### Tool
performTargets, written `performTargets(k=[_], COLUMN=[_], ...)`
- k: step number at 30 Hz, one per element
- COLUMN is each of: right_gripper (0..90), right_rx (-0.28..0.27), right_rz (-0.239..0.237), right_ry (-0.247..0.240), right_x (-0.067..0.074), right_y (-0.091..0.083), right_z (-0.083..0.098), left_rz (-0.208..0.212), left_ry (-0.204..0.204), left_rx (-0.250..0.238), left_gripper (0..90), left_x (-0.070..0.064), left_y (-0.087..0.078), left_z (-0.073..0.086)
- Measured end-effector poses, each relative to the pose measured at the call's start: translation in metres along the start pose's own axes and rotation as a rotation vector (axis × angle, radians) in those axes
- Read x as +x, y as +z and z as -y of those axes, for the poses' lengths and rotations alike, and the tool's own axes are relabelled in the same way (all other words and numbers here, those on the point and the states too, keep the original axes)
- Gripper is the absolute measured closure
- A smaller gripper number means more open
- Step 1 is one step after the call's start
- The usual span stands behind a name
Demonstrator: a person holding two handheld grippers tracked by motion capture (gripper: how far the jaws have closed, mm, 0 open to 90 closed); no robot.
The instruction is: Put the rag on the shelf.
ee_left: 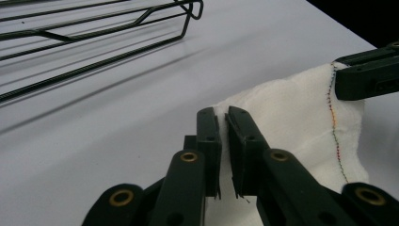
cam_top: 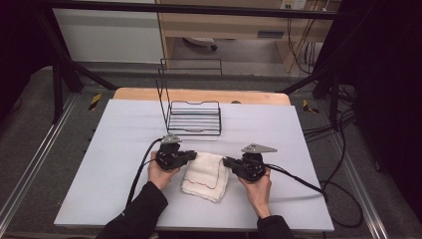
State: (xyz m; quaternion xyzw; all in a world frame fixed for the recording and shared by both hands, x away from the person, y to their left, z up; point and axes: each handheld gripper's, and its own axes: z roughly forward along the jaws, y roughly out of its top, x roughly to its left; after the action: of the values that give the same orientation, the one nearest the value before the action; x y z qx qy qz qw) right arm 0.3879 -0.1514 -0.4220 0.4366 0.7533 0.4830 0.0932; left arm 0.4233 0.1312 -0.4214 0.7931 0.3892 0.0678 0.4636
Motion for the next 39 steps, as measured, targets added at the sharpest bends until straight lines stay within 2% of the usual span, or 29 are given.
performTargets(k=[2,8,11,20,27,39], right_gripper=[83.2,83.2,83.3,83.3,83.3,83.3], right_rx=[-0.01,-0.028,-0.035,-0.071,-0.107,-0.167], right_rz=[-0.011,-0.013,-0.006,-0.013,-0.01,0.002], right_ry=[0.008,-0.016,-0.037,-0.056,-0.07,-0.123], right_x=[0.001,0.003,0.006,0.013,0.015,0.025], right_y=[-0.002,-0.009,-0.011,-0.017,-0.024,-0.039], right_z=[-0.001,-0.002,-0.004,-0.01,-0.014,-0.026], left_rz=[0.008,-0.004,-0.007,-0.006,-0.021,-0.022], left_ry=[-0.01,0.025,0.027,0.026,0.054,0.065], left_rx=[-0.014,-0.039,-0.054,-0.089,-0.124,-0.214], left_gripper=[82.8,82.8,82.8,82.8,82.8,82.8], left_x=[-0.001,-0.009,-0.011,-0.013,-0.02,-0.029], left_y=[-0.003,-0.009,-0.015,-0.025,-0.033,-0.048], left_z=[-0.001,-0.003,-0.005,-0.007,-0.011,-0.017])
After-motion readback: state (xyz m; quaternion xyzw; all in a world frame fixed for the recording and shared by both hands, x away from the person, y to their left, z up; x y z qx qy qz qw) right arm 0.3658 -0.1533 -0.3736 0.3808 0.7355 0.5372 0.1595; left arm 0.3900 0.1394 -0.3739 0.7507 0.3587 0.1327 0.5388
